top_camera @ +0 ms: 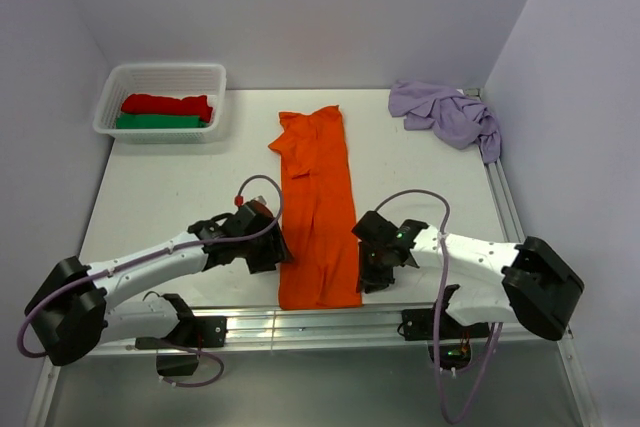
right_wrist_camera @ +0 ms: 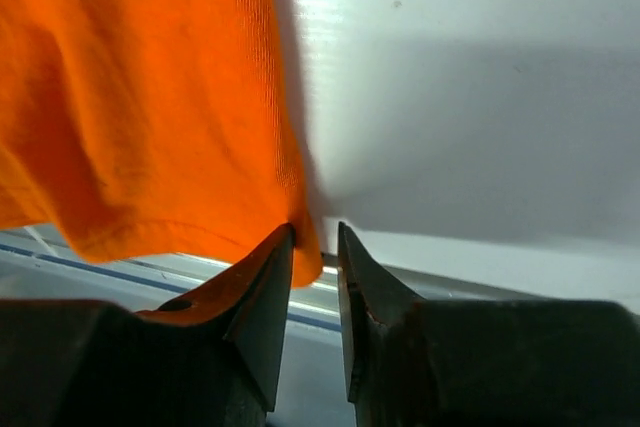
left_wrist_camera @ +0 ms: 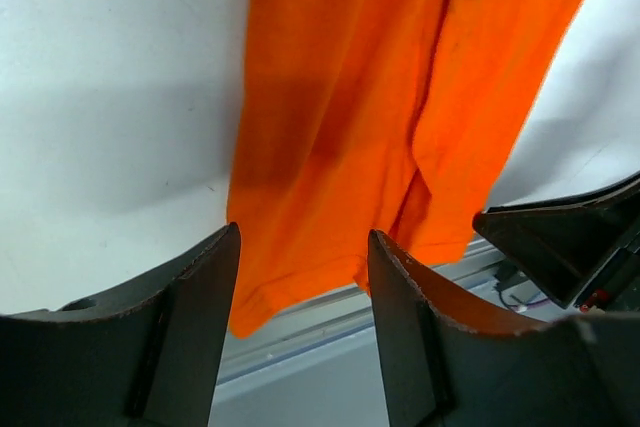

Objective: Roll the t-shirts
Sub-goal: Fold the tshirt

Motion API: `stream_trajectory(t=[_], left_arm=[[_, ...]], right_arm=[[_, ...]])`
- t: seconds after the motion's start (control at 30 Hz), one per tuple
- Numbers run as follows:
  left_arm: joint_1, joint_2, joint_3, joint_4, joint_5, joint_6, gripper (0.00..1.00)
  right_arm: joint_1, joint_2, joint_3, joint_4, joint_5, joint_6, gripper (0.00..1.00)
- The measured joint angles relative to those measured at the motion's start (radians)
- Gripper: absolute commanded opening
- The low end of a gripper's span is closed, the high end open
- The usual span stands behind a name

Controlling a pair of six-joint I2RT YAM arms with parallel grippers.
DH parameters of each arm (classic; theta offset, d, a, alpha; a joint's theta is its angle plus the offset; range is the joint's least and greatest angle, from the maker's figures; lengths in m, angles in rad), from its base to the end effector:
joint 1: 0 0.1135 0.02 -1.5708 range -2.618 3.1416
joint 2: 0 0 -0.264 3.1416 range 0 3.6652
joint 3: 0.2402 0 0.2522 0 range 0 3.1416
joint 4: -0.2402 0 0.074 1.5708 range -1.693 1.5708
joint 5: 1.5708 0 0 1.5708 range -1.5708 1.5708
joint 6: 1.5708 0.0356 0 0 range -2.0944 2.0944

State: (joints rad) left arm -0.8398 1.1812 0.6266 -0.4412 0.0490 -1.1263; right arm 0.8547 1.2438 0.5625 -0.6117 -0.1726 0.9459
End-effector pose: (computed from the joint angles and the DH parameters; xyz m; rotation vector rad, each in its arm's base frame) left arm 0.1450 -0.1643 0.1878 -0.3760 2.7479 -0.7201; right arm 0.1222 0.1497 0.1509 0.1026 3.0616 0.5002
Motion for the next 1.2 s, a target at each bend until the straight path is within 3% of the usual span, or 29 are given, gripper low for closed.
stream_trajectory(t=[0.17,0.33,0.43,0.57,0.73,0.83,1.0,1.2], left_arm=[[-0.011,-0.046,0.005,-0.018,-0.021,-0.058,0.57],[-0.022,0.045,0.067,-0.045,-0.035,-0.064,0.59],[-0.011,0.103,0.146,-0.086,-0.058,-0.036,0.59],[0.118,0.182,0.315,-0.089,-0.045,0.061,0.59],[0.33,0.379,0.56,0.002,-0.006,0.2,0.58],[0.4,0.516,0.673,0.092,0.054,0.256,0.57],[0.457,0.752,0.856,0.2,0.169,0.314,0.56],[0.459,0.934,0.988,0.282,0.265,0.329,0.56]], right_arm=[[-0.013,-0.063,0.044,-0.079,0.044,-0.006,0.18],[-0.111,-0.008,0.195,-0.043,0.028,-0.051,0.0],[-0.177,0.102,0.294,0.023,-0.027,-0.087,0.0],[-0.209,0.206,0.326,0.149,-0.141,-0.105,0.0],[-0.202,0.217,0.179,0.343,-0.267,-0.052,0.0],[-0.189,0.216,0.045,0.442,-0.309,-0.006,0.0],[-0.143,0.216,-0.068,0.552,-0.344,0.052,0.0],[-0.094,0.217,-0.076,0.646,-0.343,0.091,0.0]])
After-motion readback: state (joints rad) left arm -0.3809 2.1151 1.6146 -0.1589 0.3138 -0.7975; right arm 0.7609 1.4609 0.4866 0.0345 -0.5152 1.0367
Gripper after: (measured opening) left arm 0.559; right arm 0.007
